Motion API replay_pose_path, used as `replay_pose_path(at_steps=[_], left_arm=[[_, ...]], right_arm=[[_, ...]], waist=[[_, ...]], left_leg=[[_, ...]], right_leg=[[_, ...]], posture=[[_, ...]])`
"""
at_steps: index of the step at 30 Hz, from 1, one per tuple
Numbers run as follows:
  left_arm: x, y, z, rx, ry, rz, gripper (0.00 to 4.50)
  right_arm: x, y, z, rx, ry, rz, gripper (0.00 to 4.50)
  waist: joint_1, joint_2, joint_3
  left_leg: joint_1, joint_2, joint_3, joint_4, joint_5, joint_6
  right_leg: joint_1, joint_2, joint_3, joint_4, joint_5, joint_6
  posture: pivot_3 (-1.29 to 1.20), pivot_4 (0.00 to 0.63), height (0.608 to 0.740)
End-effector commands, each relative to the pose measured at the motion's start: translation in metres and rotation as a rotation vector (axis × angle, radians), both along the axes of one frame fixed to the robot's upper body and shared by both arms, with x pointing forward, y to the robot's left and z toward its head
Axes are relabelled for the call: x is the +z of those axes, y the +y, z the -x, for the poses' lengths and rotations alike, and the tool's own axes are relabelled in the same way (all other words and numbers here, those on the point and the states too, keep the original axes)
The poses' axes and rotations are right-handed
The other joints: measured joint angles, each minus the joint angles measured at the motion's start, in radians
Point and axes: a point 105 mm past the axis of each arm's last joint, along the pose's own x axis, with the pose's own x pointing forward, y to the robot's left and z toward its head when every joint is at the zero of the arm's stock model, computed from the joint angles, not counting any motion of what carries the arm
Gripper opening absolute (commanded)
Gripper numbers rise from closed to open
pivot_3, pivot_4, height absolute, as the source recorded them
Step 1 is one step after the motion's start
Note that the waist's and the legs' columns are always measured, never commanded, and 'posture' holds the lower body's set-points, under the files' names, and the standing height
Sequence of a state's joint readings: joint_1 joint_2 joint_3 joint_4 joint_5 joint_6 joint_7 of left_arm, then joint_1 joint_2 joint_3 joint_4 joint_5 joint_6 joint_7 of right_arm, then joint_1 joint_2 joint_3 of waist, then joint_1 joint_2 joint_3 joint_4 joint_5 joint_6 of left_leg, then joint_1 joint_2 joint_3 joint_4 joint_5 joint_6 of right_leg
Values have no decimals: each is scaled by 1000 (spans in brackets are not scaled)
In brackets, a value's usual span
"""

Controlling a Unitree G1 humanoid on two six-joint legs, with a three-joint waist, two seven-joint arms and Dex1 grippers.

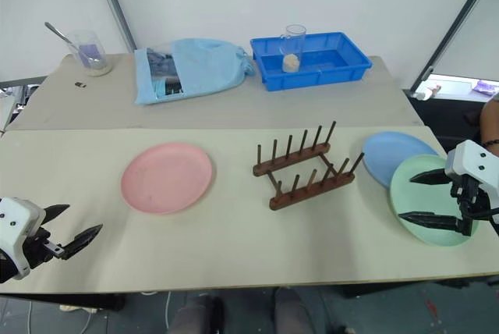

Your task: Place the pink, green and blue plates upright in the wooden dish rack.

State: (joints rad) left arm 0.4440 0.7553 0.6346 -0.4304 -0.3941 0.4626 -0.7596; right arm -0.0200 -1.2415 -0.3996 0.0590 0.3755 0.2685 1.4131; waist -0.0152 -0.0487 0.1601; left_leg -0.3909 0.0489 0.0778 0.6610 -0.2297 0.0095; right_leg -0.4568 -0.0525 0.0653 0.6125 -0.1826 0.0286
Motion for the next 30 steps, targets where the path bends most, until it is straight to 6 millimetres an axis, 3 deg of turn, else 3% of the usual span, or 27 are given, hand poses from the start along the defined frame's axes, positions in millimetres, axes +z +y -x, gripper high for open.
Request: replay_pose_path(at_steps=[1, 13, 21, 25, 28, 30], left_arm=[[6, 0, 1, 0, -23, -10, 4500], [5, 7, 0, 34, -28, -20, 4500], [12, -1, 1, -33, -61, -4, 4500], [15, -19, -5, -119, -60, 39, 4500], [20, -45, -13, -228, -70, 40, 4500], [18, -78, -19, -346, -66, 70, 4500]], right_arm=[[9, -1, -1, 8, -24, 26, 4458], [-1, -17, -2, 13, -22, 37, 4458], [-8, -25, -1, 18, -21, 44, 4458], [-9, -23, 0, 29, -29, 43, 4458], [-6, -20, 1, 45, -45, 43, 4458], [-2, -12, 2, 61, -65, 23, 4458]], waist=[[0, 0, 0], [-1, 0, 0], [-3, 0, 0], [-1, 0, 0], [3, 0, 0], [4, 0, 0]], left_leg=[[0, 0, 0, 0, 0, 0], [0, 0, 1, 0, 0, 1], [0, 0, 1, 0, 1, 2], [1, 0, 1, 0, 2, 4], [1, 0, 1, 0, 2, 4], [1, 0, 2, 0, 2, 3]], right_leg=[[0, 0, 0, 0, 0, 0], [0, 0, 0, 0, 0, 0], [0, 0, 0, 0, 0, 0], [0, 0, 0, 1, 0, 0], [1, 0, 0, 1, 0, 0], [1, 0, 0, 1, 0, 0]], posture=[[0, 150, 740], [0, 150, 740], [0, 150, 740], [0, 150, 740], [0, 150, 740], [0, 150, 740]])
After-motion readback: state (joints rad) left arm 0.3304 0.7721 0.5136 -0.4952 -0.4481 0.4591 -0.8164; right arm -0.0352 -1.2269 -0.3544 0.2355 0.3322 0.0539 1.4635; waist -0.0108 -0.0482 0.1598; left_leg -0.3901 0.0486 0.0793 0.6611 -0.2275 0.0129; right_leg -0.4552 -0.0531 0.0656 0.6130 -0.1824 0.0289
